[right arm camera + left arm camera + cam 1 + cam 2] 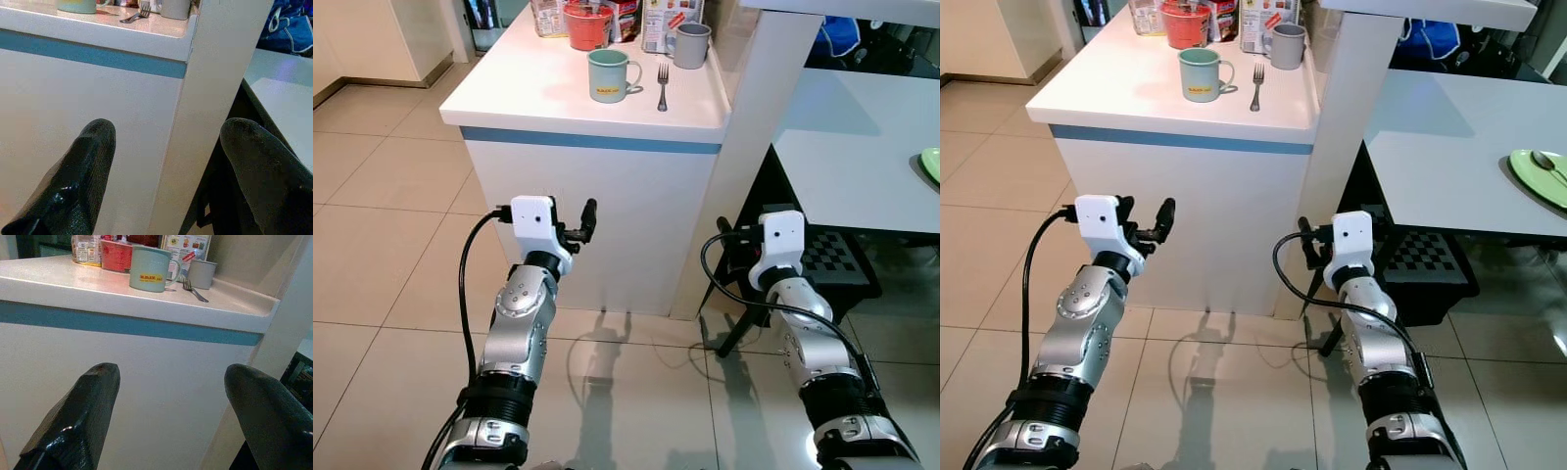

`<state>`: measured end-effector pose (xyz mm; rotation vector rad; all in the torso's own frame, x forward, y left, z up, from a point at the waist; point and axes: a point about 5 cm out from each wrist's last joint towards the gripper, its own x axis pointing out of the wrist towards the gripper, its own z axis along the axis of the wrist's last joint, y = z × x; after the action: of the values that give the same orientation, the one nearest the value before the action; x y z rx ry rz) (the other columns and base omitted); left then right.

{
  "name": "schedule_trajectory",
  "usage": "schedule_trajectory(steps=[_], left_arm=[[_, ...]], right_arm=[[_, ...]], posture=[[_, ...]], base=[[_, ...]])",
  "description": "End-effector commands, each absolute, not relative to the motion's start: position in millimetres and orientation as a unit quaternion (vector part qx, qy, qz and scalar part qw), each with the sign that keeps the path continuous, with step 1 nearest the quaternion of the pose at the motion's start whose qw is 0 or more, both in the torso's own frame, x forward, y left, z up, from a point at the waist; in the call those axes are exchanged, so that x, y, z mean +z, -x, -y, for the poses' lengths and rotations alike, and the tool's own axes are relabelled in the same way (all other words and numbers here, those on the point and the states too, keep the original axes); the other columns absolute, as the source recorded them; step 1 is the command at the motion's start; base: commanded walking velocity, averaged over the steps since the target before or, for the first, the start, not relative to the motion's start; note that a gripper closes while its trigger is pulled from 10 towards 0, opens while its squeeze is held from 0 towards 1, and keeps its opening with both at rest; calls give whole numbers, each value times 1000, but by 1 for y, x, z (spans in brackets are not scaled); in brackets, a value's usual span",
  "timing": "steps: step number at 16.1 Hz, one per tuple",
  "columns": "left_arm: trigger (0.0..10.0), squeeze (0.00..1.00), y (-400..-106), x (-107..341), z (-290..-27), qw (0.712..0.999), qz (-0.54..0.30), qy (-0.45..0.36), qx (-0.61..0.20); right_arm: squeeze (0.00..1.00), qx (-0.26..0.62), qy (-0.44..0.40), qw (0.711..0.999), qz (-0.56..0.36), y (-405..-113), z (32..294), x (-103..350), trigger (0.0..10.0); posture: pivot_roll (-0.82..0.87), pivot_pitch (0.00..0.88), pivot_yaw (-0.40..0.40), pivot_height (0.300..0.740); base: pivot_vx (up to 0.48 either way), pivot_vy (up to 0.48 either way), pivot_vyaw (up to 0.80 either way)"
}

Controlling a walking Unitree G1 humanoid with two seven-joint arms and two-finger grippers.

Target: Setting the table

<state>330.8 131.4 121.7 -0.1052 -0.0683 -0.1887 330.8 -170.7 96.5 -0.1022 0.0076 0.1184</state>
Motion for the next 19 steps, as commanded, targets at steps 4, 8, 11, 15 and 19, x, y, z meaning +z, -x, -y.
schedule_trajectory(steps=[4, 8, 11, 15, 19], left_arm=[[10000, 0, -331, 123, -128, 993, 34, 51, -99], [10000, 0, -332, 124, -128, 993, 37, 56, -100], [10000, 0, -333, 125, -127, 993, 39, 56, -100], [10000, 0, -332, 125, -126, 993, 42, 56, -100], [10000, 0, -332, 123, -125, 993, 35, 48, -100]], right_arm=[[0, 68, 70, 995, 23, -332, 168, 103, 10000], [0, 71, 73, 995, 22, -333, 167, 102, 10000], [0, 71, 77, 994, 24, -332, 167, 101, 10000], [0, 70, 79, 994, 24, -332, 168, 101, 10000], [0, 71, 80, 994, 21, -332, 168, 99, 10000]], posture=[[-6, 0, -31, 740], [-5, 0, -32, 740], [-7, 0, -31, 740], [-7, 0, -33, 740], [-7, 0, -34, 740]], base=[[0, 0, 0], [0, 0, 0], [0, 0, 0], [0, 0, 0], [0, 0, 0]])
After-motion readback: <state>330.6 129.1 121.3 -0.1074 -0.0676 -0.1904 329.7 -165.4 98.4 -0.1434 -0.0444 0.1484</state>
